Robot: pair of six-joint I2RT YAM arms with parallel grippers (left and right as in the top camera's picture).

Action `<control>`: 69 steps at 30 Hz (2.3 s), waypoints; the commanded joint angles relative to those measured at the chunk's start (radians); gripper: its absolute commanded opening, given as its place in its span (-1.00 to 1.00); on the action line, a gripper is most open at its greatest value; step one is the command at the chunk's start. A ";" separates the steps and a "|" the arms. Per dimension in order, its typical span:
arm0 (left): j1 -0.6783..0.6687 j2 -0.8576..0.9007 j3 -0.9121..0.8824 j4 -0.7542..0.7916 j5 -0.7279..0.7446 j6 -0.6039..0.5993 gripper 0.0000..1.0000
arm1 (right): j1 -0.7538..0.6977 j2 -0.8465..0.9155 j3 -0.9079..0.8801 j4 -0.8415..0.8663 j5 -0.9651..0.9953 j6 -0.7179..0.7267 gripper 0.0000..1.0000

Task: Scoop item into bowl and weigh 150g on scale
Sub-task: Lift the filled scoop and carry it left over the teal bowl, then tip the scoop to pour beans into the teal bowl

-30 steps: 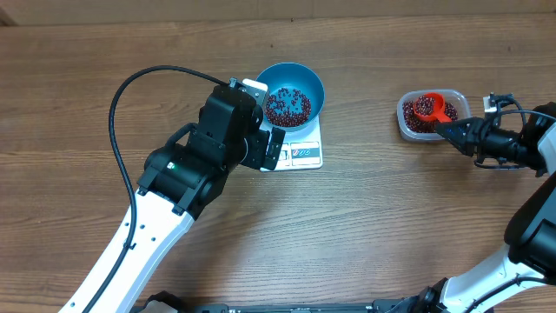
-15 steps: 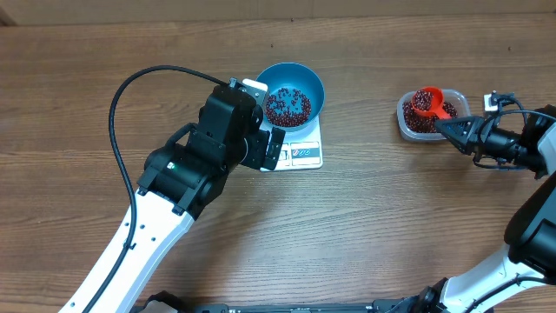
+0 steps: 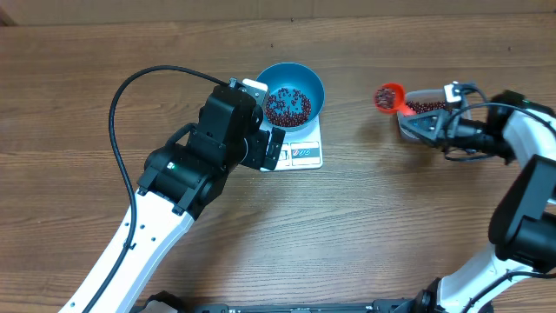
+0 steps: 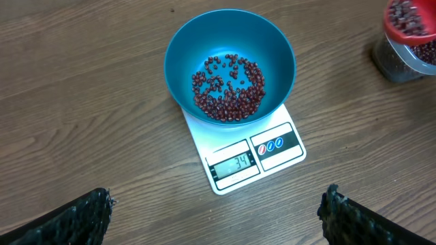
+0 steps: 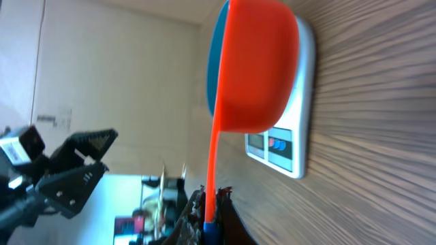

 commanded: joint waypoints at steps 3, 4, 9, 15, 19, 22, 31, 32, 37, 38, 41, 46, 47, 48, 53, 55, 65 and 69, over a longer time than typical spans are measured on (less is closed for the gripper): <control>0.002 -0.014 0.021 0.001 0.008 0.018 0.99 | 0.096 0.003 -0.009 0.024 -0.070 -0.012 -0.93; 0.002 -0.014 0.021 0.001 0.008 0.018 0.99 | 0.111 0.003 -0.009 0.029 -0.071 -0.011 -0.93; 0.002 -0.014 0.021 0.001 0.008 0.018 0.99 | 0.190 0.003 -0.009 0.094 -0.074 0.042 -0.93; 0.002 -0.014 0.021 0.001 0.008 0.018 0.99 | 0.283 0.003 -0.009 0.321 -0.069 0.267 -0.93; 0.002 -0.014 0.021 0.001 0.008 0.018 0.99 | 0.325 0.003 -0.009 0.452 -0.065 0.362 -0.93; 0.002 -0.014 0.021 0.001 0.008 0.018 0.99 | 0.352 0.003 -0.009 0.550 -0.056 0.420 -0.93; 0.002 -0.014 0.021 0.001 0.008 0.018 0.99 | 0.414 0.003 -0.009 0.771 0.205 0.494 -0.93; 0.002 -0.014 0.021 0.001 0.008 0.018 0.99 | 0.420 0.003 -0.009 0.786 0.237 0.494 -0.93; 0.002 -0.014 0.021 0.001 0.008 0.018 0.99 | 0.442 0.003 -0.009 0.834 0.318 0.352 -0.93; 0.002 -0.014 0.021 0.001 0.008 0.018 0.99 | 0.444 0.003 -0.009 0.833 0.318 0.303 -0.93; 0.002 -0.014 0.021 0.001 0.008 0.018 0.99 | 0.448 0.003 -0.009 0.831 0.327 0.168 -0.93; 0.002 -0.014 0.021 0.001 0.008 0.018 0.99 | 0.449 0.003 -0.009 0.830 0.328 -0.023 -0.93; 0.002 -0.014 0.021 0.001 0.008 0.018 0.99 | 0.449 0.003 -0.009 0.830 0.328 -0.062 -0.93; 0.002 -0.014 0.021 0.001 0.008 0.018 0.99 | 0.449 0.003 -0.009 0.828 0.328 -0.114 -0.93; 0.002 -0.014 0.021 0.001 0.008 0.018 0.99 | 0.449 0.003 -0.009 0.828 0.329 -0.381 -0.93; 0.002 -0.014 0.021 0.001 0.008 0.018 0.99 | 0.449 0.003 -0.009 0.828 0.329 -0.477 -0.93; 0.002 -0.014 0.021 0.001 0.008 0.018 0.99 | 0.449 0.003 -0.009 0.848 0.441 -0.658 -0.93; 0.002 -0.014 0.021 0.001 0.008 0.018 0.99 | 0.449 0.003 -0.009 0.859 0.480 -0.674 -0.93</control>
